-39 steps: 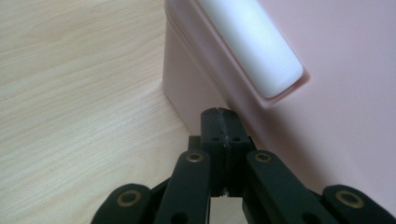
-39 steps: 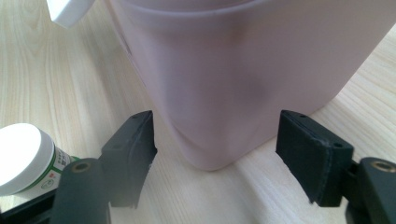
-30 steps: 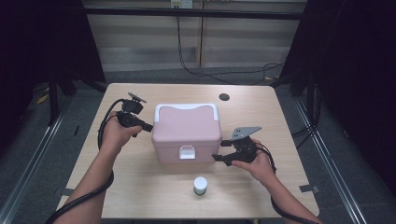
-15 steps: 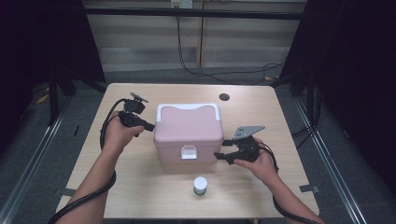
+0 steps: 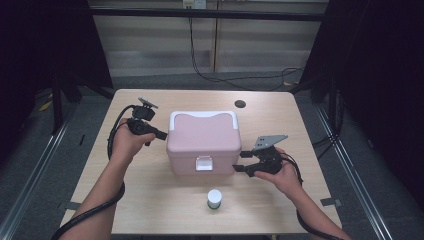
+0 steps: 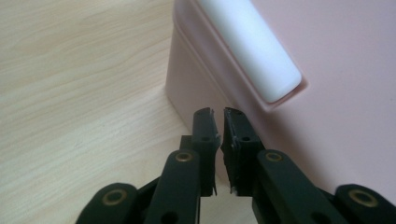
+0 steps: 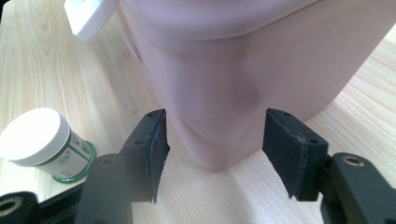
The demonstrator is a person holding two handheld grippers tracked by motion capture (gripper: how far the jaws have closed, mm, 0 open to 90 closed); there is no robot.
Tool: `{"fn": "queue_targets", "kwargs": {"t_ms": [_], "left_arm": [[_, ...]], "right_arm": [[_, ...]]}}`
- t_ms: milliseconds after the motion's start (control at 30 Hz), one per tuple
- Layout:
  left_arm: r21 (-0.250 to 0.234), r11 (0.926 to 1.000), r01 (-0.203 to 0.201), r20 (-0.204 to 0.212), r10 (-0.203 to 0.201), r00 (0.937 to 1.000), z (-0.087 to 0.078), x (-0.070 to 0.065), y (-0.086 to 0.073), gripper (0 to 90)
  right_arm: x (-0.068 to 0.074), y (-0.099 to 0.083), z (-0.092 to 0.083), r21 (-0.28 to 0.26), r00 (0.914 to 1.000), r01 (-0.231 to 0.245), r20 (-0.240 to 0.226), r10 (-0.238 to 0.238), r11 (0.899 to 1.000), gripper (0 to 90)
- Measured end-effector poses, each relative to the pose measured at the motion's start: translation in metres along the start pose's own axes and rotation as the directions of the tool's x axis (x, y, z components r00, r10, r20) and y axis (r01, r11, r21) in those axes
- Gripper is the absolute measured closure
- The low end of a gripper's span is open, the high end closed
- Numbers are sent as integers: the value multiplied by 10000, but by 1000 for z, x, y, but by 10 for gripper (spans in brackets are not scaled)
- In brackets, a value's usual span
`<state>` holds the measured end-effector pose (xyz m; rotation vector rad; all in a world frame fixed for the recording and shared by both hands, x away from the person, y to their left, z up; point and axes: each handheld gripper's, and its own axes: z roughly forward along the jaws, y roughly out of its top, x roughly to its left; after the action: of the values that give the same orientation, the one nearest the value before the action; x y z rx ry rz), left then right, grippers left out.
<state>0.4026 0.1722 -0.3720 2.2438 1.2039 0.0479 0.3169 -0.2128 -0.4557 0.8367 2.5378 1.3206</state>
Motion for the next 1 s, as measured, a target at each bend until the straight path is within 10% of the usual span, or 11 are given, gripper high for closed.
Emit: {"fn": "queue_targets", "kwargs": {"t_ms": [1000], "left_arm": [[-559,9977,379,-566,-411,9976,-26,3,8,366]], "right_arm": [[-9,45,-66,97,9984,-570,-14,570,9983,854]]}}
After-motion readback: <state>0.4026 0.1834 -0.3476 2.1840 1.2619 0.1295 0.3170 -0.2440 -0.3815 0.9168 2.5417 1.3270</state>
